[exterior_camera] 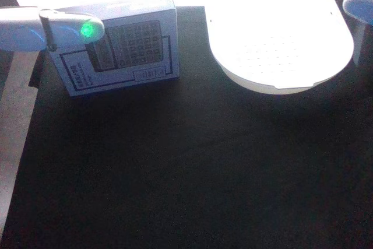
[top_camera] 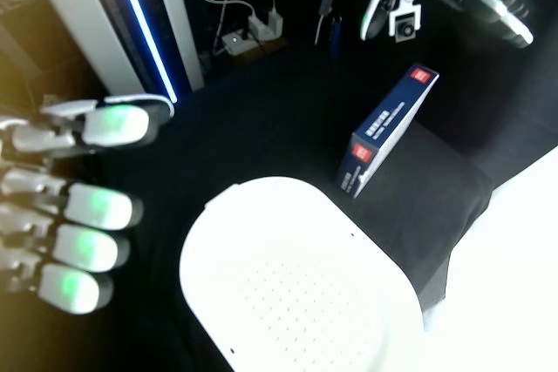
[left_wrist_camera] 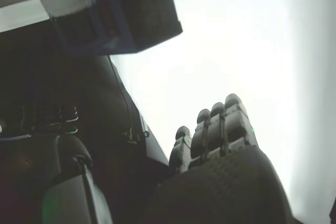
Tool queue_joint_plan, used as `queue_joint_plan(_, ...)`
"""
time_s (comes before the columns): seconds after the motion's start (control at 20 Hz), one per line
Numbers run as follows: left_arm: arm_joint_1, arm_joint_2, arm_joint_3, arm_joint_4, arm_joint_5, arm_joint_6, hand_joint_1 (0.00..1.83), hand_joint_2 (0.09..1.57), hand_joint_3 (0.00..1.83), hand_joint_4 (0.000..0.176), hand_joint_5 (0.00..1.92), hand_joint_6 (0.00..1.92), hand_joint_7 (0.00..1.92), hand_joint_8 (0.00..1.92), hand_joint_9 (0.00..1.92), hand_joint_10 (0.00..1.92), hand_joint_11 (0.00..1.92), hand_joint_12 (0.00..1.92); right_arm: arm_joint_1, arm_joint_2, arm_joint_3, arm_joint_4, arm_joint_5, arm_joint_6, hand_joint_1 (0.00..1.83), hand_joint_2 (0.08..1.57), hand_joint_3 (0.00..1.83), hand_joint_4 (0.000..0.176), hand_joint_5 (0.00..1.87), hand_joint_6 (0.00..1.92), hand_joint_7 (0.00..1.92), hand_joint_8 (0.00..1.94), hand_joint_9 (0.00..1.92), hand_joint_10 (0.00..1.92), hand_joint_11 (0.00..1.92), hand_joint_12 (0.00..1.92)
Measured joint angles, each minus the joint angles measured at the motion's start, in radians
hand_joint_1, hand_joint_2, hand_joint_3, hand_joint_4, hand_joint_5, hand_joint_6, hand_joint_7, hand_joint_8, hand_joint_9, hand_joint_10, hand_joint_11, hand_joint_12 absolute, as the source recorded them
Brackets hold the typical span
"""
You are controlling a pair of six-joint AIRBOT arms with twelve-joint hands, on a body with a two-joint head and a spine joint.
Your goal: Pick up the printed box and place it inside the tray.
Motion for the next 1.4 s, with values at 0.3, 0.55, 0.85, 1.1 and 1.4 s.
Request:
queue_joint_plan(0.3,-0.029,-0.039,0.044,-0.002,0.051,0.000,0.68,0.79,0.00,0.141,0.00,0.00,0.11,0.00,0.05,0.00,0.00,0.16,0.018,-0.003,0.001,-0.016,0.002,0.000,0.63,0.74,0.00,0.176,0.00,0.00,0.05,0.00,0.04,0.00,0.03,0.09)
queue_joint_plan(0.55,-0.041,-0.080,0.092,0.011,0.190,-0.005,0.57,0.72,0.00,0.125,0.03,0.00,0.13,0.00,0.09,0.00,0.00,0.27,0.018,-0.019,0.007,-0.023,0.000,0.000,0.65,0.73,0.00,0.176,0.00,0.00,0.07,0.00,0.03,0.00,0.00,0.17)
queue_joint_plan(0.85,-0.075,-0.124,0.165,0.029,0.351,-0.008,0.72,0.66,0.00,0.100,0.00,0.00,0.12,0.00,0.08,0.00,0.00,0.16,0.018,-0.024,0.007,-0.031,0.000,0.000,0.65,0.77,0.00,0.176,0.03,0.00,0.07,0.00,0.03,0.00,0.00,0.31)
queue_joint_plan(1.1,-0.116,-0.175,0.228,0.034,0.454,-0.009,0.73,0.65,0.00,0.068,0.00,0.00,0.16,0.01,0.10,0.01,0.00,0.20,0.018,-0.025,0.007,-0.037,0.000,0.000,0.66,0.75,0.00,0.176,0.05,0.01,0.09,0.01,0.05,0.00,0.00,0.37)
queue_joint_plan(1.4,-0.126,-0.197,0.259,0.038,0.472,-0.011,1.11,0.84,0.00,0.000,0.56,0.02,0.96,0.03,1.03,0.09,0.51,1.07,0.018,-0.026,0.007,-0.041,0.000,0.000,0.68,0.74,0.00,0.176,0.03,0.00,0.14,0.00,0.05,0.00,0.00,0.38)
